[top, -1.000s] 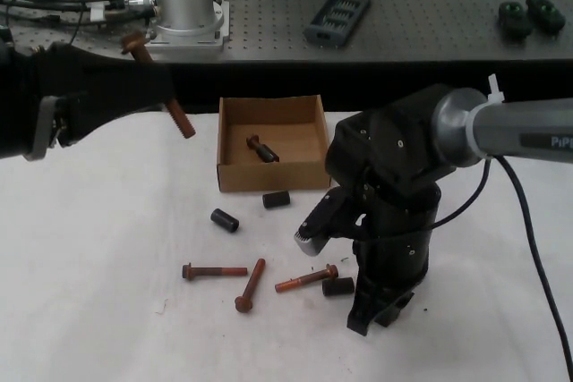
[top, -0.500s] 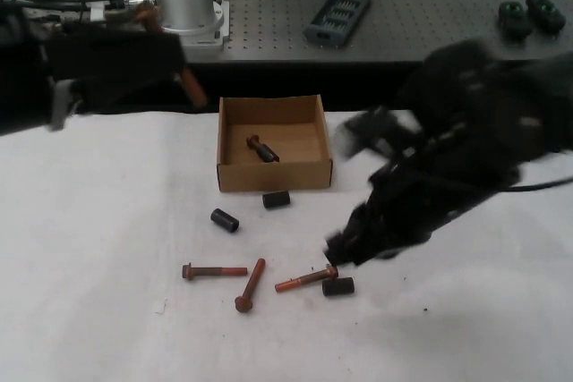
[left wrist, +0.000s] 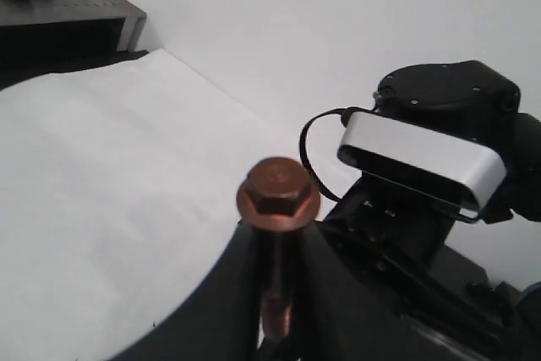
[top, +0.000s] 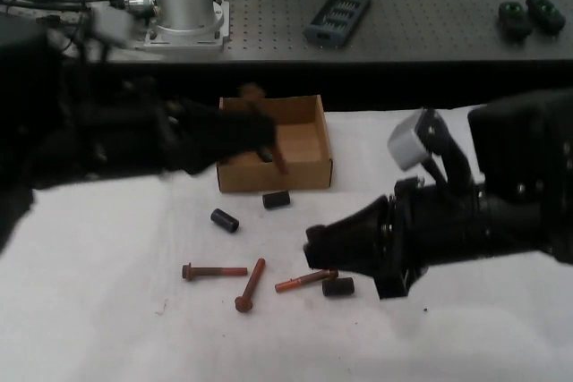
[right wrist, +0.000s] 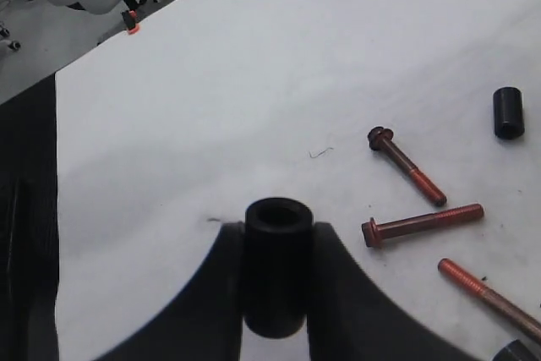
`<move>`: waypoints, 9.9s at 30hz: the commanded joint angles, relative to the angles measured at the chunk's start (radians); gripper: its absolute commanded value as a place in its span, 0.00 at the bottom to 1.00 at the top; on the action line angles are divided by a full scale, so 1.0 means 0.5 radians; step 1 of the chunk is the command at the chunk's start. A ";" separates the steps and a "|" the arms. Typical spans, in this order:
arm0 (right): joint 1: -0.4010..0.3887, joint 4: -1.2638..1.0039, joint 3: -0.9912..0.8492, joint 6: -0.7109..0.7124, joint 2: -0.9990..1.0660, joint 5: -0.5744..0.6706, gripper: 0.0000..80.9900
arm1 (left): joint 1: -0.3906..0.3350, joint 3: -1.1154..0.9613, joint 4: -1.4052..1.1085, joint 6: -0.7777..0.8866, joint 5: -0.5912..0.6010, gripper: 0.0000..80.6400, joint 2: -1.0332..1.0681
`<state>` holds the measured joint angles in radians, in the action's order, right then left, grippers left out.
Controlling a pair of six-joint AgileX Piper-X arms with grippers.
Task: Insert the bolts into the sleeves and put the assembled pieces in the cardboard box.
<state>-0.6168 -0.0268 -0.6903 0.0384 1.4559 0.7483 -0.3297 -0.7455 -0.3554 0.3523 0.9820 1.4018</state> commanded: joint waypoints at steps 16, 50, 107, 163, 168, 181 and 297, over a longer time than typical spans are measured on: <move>0.005 -0.740 0.079 -0.077 0.352 0.161 0.06 | -0.166 -0.012 0.130 -0.546 -0.423 0.01 0.180; 0.018 -0.920 0.097 0.001 0.413 0.220 0.06 | -0.106 0.248 0.354 -0.607 -0.659 0.01 -0.221; -0.045 -0.915 0.192 0.098 0.418 0.227 0.06 | -0.301 0.472 -0.239 -0.175 -0.768 0.01 -0.153; -0.049 -1.039 0.188 0.013 0.418 0.243 0.06 | -0.301 0.472 -0.192 -0.186 -0.752 0.01 -0.153; -0.049 -1.161 0.188 -0.059 0.418 0.243 0.06 | -0.301 0.472 -0.188 -0.186 -0.752 0.01 -0.153; -0.049 -1.404 0.188 -0.227 0.413 0.243 0.06 | -0.301 0.472 0.003 -0.268 -0.746 0.01 -0.153; -0.052 1.434 -0.904 0.184 0.210 -0.669 0.32 | 0.215 0.081 1.316 -0.043 -0.997 0.51 -0.418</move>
<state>-0.6360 0.7334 -1.2188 0.1352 1.6482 0.4047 -0.2101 -0.6275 0.3089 0.1998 0.4785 1.1606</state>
